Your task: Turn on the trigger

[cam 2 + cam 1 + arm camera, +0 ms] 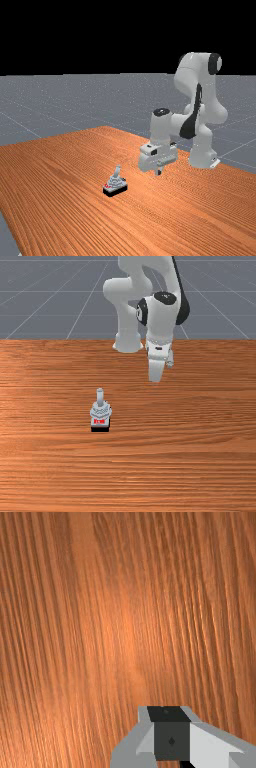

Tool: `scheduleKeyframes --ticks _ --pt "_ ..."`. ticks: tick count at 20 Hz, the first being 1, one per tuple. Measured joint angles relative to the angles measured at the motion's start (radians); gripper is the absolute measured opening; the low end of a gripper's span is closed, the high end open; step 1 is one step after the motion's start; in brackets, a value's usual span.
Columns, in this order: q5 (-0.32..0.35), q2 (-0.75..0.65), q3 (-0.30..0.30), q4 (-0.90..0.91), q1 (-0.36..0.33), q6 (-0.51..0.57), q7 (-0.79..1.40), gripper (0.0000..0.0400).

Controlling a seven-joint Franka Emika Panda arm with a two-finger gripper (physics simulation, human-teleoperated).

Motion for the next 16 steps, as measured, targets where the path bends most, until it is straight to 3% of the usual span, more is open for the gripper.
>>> scheduleKeyframes --ticks 4,7,12,16 --pt "0.013 -0.075 -0.008 -0.11 0.023 0.028 0.147 0.0" --pt "0.042 -0.087 -0.051 -0.129 0.011 0.032 0.296 0.0" --pt "0.031 -0.097 -0.101 -0.144 -0.077 0.041 0.1 0.0" --pt "0.03 -0.096 -0.121 -0.143 -0.109 0.043 0.042 0.0"
